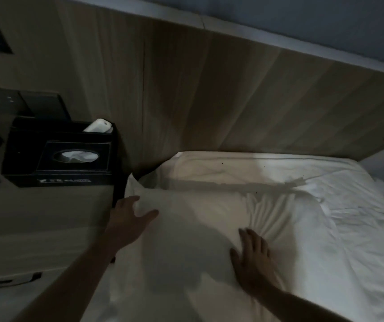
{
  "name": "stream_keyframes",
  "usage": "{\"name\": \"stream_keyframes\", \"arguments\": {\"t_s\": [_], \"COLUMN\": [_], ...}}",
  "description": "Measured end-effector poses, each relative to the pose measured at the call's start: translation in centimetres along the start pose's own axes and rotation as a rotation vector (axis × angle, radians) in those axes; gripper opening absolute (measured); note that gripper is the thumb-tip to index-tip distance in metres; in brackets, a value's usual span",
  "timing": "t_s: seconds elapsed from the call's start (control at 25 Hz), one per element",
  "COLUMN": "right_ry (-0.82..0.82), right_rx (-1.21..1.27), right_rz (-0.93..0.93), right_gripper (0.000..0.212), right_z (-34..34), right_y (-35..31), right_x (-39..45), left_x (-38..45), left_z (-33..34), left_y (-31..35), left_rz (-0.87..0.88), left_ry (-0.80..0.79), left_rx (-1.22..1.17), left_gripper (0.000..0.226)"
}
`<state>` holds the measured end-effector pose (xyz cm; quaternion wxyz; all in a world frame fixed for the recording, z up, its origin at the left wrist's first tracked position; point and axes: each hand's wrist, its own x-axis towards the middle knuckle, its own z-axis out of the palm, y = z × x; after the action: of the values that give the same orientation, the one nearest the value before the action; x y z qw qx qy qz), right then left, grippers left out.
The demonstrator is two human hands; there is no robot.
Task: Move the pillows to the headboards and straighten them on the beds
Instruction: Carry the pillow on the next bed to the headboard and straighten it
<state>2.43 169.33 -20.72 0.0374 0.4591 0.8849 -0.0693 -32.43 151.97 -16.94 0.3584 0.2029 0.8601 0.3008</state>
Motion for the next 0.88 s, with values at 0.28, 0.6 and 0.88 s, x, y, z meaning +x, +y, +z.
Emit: {"name": "stream_keyframes", "arguments": {"t_s": [0.28, 0.6, 0.88], "right_ry": [0.327, 0.327, -0.151], "right_rx": [0.280, 0.653, 0.330], "right_rz": [-0.134, -0.332, -0.047], "right_gripper": [0.063, 0.036, 0.066], "right_z": [7.4, -1.9, -8.0], "right_y": [4.3, 5.0, 11.1], "right_x": [4.2, 5.9, 21.1], "left_x": [8.7, 3.1, -0.2], "left_z": [8.3, 6.9, 4.8], "left_y": [1.5, 1.5, 5.0], "left_rz": [-0.078, -0.258, 0.043], "left_ry": [0.179, 0.219, 0.348], "left_rx": [-0.246, -0.519, -0.684], "left_gripper": [0.133, 0.074, 0.085]}}
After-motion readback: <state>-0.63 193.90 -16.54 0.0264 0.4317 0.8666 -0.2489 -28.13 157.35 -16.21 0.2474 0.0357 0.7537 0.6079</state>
